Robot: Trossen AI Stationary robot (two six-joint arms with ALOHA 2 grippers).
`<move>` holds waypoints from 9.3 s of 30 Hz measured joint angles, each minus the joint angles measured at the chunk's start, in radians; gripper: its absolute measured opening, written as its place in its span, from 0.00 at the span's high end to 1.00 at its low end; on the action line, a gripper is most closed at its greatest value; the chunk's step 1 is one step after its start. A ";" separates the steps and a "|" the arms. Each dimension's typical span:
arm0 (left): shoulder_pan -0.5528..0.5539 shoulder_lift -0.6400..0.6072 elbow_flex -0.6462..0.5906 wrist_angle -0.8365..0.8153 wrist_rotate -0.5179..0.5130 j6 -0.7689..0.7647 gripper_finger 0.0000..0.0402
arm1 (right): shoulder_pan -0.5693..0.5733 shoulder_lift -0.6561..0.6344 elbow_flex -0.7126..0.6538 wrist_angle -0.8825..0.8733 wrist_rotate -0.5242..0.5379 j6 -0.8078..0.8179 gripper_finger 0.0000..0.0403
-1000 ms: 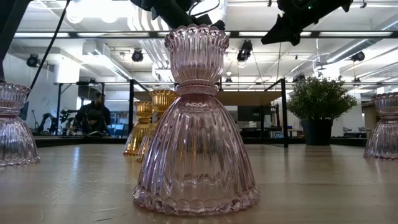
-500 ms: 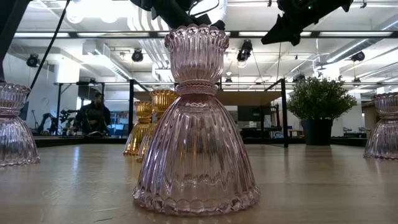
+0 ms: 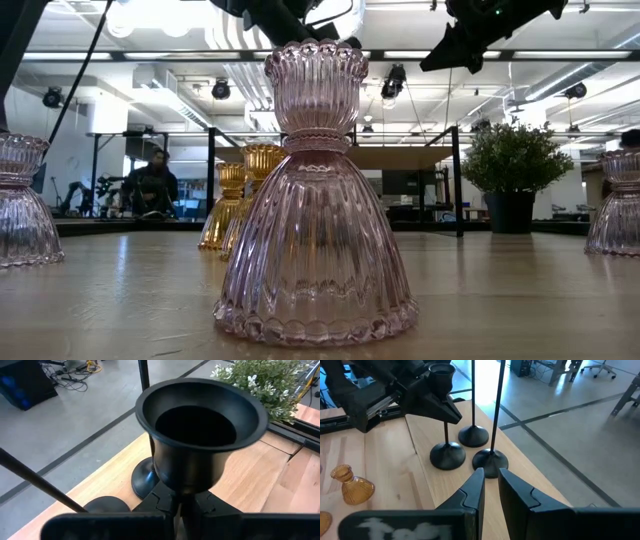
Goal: Pick & Place candle stick holders
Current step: Put the black candle holder on the shelf, then put the top right pink glass candle holder on the shelf
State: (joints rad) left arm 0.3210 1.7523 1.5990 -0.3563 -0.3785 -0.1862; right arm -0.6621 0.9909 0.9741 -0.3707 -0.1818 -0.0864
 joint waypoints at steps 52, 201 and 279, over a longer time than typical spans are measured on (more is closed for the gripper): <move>0.005 0.000 -0.074 0.095 -0.007 -0.006 0.74 | 0.000 0.000 0.000 0.000 0.000 0.000 0.88; -0.301 -0.844 -0.738 -0.243 0.305 -0.097 0.98 | 1.159 0.074 -0.241 -0.651 0.304 1.908 0.62; -0.301 -0.658 -0.719 0.039 0.349 0.073 0.70 | 0.539 0.577 0.544 -0.467 0.024 0.587 0.94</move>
State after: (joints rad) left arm 0.0200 1.0942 0.8797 -0.3170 -0.0298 -0.1133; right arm -0.1227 1.5679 1.5182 -0.8382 -0.1581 0.5008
